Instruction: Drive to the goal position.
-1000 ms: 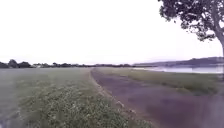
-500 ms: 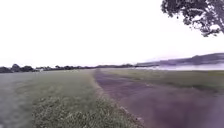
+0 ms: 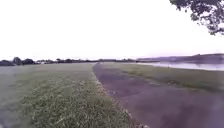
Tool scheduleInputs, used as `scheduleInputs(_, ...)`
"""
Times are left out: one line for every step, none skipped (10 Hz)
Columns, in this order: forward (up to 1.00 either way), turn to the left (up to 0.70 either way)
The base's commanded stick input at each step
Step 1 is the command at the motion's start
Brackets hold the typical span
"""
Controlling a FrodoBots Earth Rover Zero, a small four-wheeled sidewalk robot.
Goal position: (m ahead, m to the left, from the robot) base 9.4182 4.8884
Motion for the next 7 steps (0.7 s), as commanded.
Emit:
scheduleInputs(0.50, 0.00)
scheduleInputs(0.50, 0.00)
scheduleInputs(0.50, 0.00)
scheduleInputs(0.50, 0.00)
scheduleInputs(0.50, 0.00)
scheduleInputs(0.50, 0.00)
scheduleInputs(0.50, 0.00)
